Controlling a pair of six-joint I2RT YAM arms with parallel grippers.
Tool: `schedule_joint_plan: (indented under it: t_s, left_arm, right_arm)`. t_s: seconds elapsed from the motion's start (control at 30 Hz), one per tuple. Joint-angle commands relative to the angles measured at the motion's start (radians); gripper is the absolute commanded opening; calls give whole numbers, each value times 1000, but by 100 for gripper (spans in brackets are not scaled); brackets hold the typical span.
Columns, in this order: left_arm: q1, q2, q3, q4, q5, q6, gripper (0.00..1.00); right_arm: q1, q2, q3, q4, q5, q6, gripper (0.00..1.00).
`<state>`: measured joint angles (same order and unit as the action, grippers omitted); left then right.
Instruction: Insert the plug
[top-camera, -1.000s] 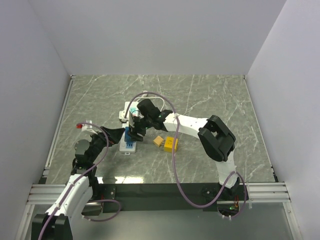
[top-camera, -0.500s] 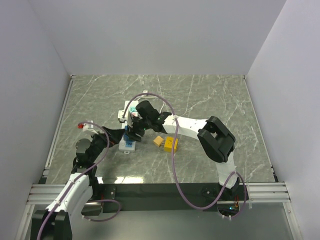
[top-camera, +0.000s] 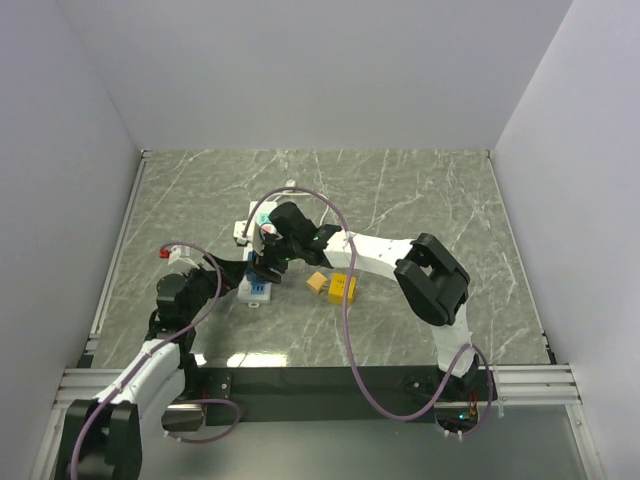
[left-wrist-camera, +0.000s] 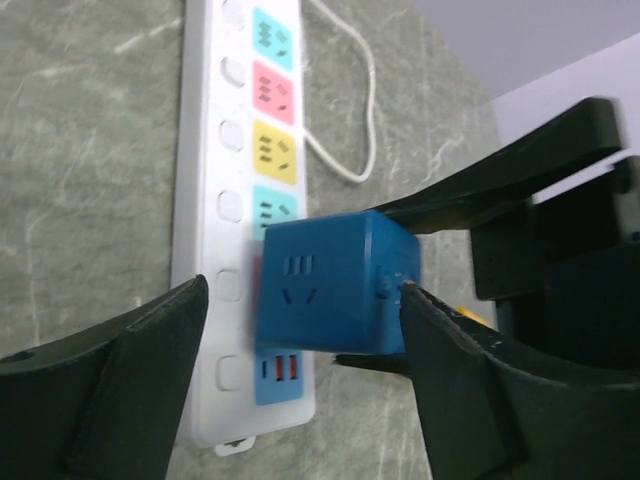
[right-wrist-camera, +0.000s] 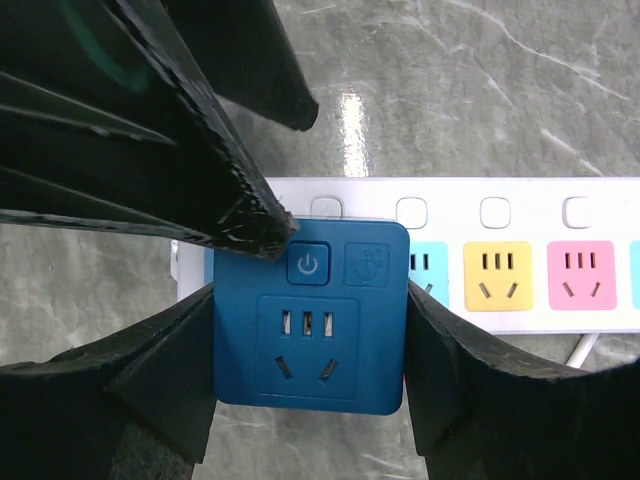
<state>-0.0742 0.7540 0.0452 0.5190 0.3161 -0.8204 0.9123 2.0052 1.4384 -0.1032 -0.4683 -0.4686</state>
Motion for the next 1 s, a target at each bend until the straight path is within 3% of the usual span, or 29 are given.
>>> schedule_joint_plan:
  t_s: [0.0,0.23,0.37,0.57,0.73,0.97]
  left_arm:
    - [-18,44,2,47,-29,30,81]
    - [-67,105,25,42,-115,36,73]
    - [-81,140,39,39,-140,38,56]
    - [-98,180,54,45,-158,41,38]
    - [-113,226,65,76,-150,49,33]
    - [-156,294,94,121,-161,69,28]
  right_arm:
    - [-3,27,42,-49,56,-4,0]
    - [-1,66,73,-75,40,-11,0]
    - [-1,79,85,-78,34,-8,0]
    - [-3,116,119,-98,25,-5,0]
    - [-13,121,80,-86,28,16,0]
    - [-53,60,-116,87,20,108,0]
